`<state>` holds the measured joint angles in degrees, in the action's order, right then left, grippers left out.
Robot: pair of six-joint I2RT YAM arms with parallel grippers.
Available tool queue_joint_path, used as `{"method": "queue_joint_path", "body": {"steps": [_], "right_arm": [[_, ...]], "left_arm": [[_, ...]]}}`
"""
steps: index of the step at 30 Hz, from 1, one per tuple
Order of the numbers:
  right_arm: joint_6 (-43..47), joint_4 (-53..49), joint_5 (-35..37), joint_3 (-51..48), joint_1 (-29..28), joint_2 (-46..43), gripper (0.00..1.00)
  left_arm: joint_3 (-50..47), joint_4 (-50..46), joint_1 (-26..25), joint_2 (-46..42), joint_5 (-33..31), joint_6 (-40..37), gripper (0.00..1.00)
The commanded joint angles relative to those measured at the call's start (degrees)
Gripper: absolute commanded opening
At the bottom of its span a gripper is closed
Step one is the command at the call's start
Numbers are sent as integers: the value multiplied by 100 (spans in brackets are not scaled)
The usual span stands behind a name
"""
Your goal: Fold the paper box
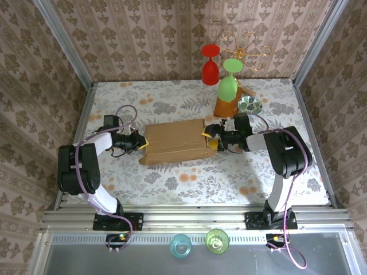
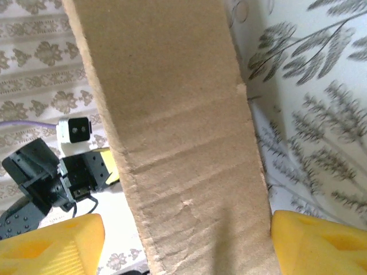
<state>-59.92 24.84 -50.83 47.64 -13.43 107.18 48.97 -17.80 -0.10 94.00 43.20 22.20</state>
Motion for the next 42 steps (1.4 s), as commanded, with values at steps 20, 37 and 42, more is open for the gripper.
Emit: {"method": "queue_joint_path", "body": {"steps": [20,37,42], "right_arm": [[1892,-1881,-351,400,155,-214,81],[451,12,-658,764,-429,743,79],[-131,359,-487,915,-636,926,69]], "left_arm": [[-356,-950,335,152,-580,-558,0],[-480,-681,378,163,-350,-568,0],[-489,-459,382,49,-177,-402,0]]}}
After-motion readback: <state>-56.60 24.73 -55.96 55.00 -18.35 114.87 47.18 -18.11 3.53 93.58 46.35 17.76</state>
